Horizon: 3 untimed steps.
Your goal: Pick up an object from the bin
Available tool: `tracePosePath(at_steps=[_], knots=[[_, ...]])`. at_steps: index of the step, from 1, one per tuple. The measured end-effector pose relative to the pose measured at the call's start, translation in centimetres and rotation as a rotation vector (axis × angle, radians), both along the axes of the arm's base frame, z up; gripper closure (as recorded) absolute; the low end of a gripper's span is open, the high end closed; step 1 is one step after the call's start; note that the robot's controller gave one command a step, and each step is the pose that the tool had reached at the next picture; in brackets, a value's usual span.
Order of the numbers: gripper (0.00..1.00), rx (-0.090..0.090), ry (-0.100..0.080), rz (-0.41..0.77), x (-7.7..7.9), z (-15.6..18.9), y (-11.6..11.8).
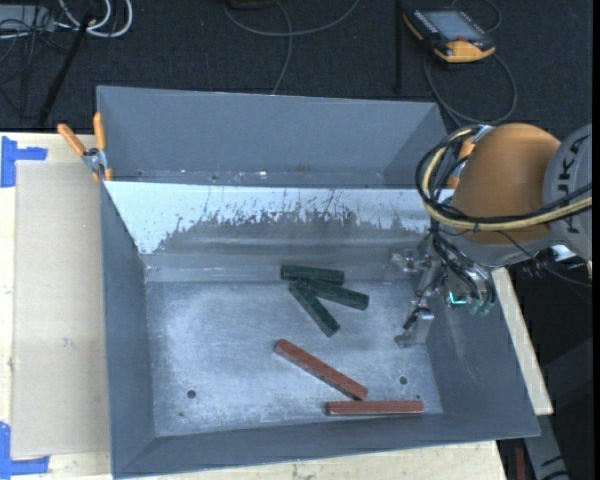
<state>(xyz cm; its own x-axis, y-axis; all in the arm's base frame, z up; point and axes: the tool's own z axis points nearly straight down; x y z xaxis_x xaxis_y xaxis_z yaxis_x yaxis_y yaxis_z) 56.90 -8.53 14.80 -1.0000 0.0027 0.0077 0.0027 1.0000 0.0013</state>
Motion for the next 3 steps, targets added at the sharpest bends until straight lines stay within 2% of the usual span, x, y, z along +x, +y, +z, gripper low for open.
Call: tracePosePath(at_steps=[1, 2, 3], knots=[[0.0, 0.001, -0.006, -0.031, 3.1, -8.0, 4.4], [1.0, -0.002, -0.014, -0.031, 3.3, -7.4, 4.1], [1.0, 0.0, -0.015, 0.295, 3.9, 4.5, 9.8]])
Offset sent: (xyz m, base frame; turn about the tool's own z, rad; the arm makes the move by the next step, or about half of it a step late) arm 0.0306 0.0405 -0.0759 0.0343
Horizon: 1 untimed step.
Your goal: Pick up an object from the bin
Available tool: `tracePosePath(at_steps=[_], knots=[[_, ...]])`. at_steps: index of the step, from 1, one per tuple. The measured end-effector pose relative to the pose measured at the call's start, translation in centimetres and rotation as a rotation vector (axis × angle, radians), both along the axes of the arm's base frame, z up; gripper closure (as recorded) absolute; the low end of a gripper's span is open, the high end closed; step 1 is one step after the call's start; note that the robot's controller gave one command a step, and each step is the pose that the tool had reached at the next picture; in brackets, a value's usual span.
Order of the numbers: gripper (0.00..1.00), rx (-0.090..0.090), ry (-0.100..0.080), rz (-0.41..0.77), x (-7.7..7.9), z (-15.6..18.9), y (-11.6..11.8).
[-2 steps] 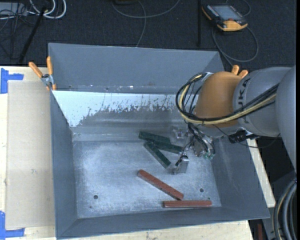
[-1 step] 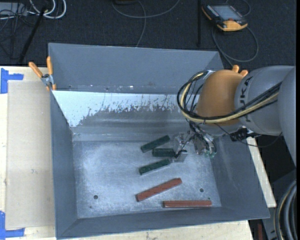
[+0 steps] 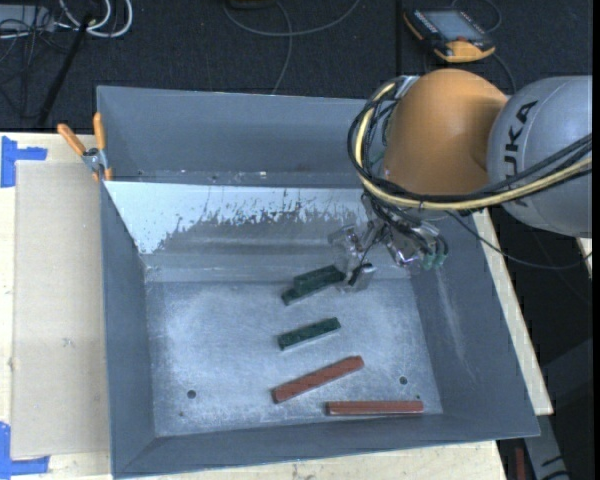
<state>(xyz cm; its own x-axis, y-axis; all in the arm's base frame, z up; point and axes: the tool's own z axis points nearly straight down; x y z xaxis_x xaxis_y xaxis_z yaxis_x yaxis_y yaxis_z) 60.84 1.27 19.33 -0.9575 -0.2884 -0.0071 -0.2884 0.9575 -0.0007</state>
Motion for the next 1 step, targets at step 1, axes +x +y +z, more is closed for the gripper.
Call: tracePosePath(at_steps=[1], knots=[[1.0, -0.003, -0.002, 0.364, -0.69, 11.77, 0.65]])
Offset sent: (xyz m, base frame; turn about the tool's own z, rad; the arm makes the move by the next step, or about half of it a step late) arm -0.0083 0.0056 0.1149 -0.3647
